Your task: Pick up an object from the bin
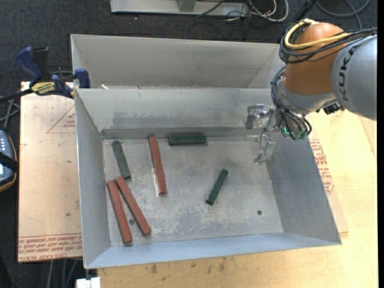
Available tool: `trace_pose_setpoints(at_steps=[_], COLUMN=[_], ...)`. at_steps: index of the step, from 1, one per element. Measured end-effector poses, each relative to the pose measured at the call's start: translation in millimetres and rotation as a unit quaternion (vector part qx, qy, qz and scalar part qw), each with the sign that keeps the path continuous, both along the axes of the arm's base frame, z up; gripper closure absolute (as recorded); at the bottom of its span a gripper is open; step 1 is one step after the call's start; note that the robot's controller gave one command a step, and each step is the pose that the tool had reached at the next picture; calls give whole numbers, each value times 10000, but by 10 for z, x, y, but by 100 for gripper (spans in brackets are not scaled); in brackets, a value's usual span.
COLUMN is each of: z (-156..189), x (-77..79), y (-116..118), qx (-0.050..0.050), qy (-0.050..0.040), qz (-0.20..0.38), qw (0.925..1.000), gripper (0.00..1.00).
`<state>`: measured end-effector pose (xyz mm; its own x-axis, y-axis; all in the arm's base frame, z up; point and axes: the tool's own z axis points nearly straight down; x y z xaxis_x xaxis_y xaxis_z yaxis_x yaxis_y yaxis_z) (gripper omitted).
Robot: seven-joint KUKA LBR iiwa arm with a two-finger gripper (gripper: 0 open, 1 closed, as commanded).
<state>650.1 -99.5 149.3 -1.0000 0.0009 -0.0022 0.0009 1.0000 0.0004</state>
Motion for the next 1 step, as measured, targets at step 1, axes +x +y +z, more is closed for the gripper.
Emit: trace_pose_setpoints(at_steps=[1], z=[-164], x=[-137], y=[275], qx=[-17], qy=[-25], qz=[724], qw=[9974], gripper=[0])
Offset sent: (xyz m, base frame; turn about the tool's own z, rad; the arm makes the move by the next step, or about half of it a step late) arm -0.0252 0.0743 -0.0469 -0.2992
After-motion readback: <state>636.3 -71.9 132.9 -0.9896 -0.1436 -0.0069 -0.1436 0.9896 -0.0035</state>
